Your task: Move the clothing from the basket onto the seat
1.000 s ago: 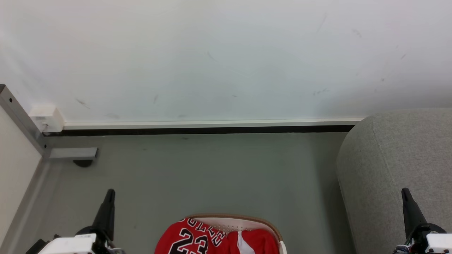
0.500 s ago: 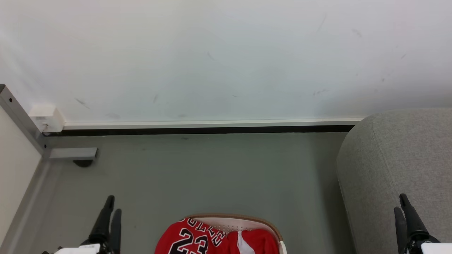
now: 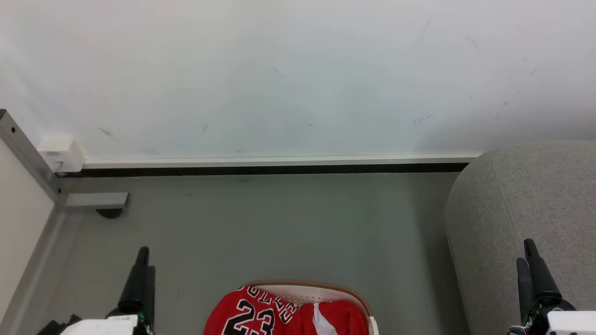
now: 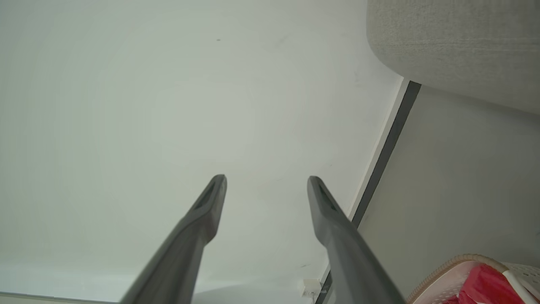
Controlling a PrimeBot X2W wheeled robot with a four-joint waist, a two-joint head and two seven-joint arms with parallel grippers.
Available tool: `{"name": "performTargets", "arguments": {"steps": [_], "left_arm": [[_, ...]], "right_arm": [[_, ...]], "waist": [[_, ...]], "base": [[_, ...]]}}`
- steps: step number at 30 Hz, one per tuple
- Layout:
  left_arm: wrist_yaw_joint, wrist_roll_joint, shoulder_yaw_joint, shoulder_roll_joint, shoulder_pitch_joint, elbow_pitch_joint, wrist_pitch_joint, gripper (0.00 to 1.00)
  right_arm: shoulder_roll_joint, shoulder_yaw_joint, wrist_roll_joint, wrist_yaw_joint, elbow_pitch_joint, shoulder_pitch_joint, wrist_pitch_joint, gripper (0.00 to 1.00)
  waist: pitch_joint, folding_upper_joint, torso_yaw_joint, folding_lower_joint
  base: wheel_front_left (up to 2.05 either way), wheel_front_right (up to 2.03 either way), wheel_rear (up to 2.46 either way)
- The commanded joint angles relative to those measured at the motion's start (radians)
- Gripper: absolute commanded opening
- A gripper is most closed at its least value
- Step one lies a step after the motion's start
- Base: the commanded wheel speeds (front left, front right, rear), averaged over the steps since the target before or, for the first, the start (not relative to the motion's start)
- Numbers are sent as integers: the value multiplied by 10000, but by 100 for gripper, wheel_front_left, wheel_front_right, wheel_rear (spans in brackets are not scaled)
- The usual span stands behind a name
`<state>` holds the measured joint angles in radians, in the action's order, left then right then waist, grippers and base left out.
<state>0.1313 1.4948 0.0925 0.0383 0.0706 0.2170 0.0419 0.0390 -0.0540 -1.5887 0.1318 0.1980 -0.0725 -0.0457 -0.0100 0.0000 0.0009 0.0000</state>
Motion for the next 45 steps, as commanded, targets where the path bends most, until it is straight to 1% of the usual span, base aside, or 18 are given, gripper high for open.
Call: {"name": "performTargets", "arguments": {"steps": [1,4,12,19,26,31,35,45], "left_arm": [[-1,-349,11,66,177,-252,-80,100],[-2,-994,-13,70,181,-404,-215,100],[-2,-2763,-134,81,112,-830,-547,100],[-90,-4407,-223,89,2,-1107,-818,100],[-230,-6124,-392,97,-128,-1237,-1067,100],[-413,-7282,-556,193,-230,-1267,-1233,100],[-532,-7977,-743,295,-275,-1114,-1361,100],[-777,-9165,-1046,408,-309,-1013,-1663,100]], "right_arm": [[163,67,243,-3,-274,-227,100,100],[284,185,725,-3,-397,-244,244,100],[358,368,1993,-4,-693,-219,583,100],[474,527,3749,-6,-801,-202,853,100],[616,930,5453,-7,-817,-148,1103,100],[754,1242,6679,-8,-754,-92,1269,100],[750,1348,7442,-8,-592,-54,1396,100],[587,1427,8823,-10,-222,-90,1700,100]], "waist": [[-8,0,-1,0],[-27,0,0,0],[-60,0,-2,0],[-65,0,-22,0],[-35,0,-48,0],[-18,0,-62,0],[-14,0,-62,0],[6,0,-81,0]], "base": [[0,0,0],[0,0,0],[0,0,0],[0,0,0],[0,0,0],[0,0,0],[0,0,0],[0,0,0]]}}
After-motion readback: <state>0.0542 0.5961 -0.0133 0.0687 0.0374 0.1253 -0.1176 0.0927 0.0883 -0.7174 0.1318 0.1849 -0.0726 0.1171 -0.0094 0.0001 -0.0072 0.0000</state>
